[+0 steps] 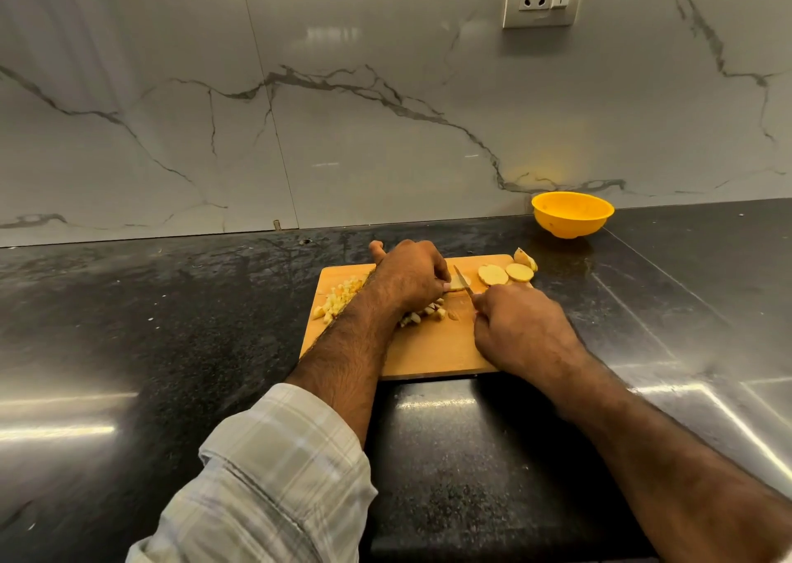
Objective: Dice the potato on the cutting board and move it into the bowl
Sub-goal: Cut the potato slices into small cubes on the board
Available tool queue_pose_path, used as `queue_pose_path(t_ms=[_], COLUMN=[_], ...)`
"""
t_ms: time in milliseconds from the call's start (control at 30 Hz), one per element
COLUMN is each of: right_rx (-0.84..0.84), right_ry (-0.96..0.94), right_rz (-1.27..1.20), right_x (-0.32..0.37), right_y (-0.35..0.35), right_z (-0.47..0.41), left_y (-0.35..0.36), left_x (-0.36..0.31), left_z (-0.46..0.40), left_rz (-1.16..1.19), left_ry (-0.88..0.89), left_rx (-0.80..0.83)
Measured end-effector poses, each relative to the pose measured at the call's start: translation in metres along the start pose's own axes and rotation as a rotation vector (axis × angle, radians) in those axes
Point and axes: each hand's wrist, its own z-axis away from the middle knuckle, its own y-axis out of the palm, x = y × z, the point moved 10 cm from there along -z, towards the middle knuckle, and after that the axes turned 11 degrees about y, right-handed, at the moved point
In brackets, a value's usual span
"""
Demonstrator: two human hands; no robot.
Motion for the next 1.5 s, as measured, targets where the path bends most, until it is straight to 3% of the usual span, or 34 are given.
queue_pose_path(t_ms=[300, 567, 767, 967, 1100, 1300, 1500], right_rx=[-0.106, -0.005, -0.164, -0.049, -0.019, -0.175, -0.058], right_ry=[-0.030, -0.027, -0.078, -0.085, -0.048, -0.110, -0.111], right_rz=[-0.123, 0.033, -0.163, -0.007, -0.040, -0.187, 0.017], right_x=[-0.007, 0.012, -0.003, 0.015, 0.014, 0.004, 0.021], right_y=[-0.011, 0.005, -0.015, 0.001, 0.005, -0.013, 0.006], right_z=[0.004, -0.004, 0.007, 0.005, -0.003, 0.013, 0.009], left_y=[0.000, 0.001, -0.006, -0.005, -0.004, -0.013, -0.017], left_x=[0.001, 0.002, 0.004, 0.009, 0.009, 0.018, 0.023], left_z=[0.000, -0.001, 0.004, 0.002, 0.002, 0.004, 0.003], left_rz=[0.029, 0.030, 0.052, 0.036, 0.056, 0.122, 0.089], left_ry=[-0.018, -0.021, -0.018, -0.034, -0.035, -0.028, -0.017], left_rx=[0.009, 0.013, -0.036, -0.054, -0.044, -0.136, -0.195])
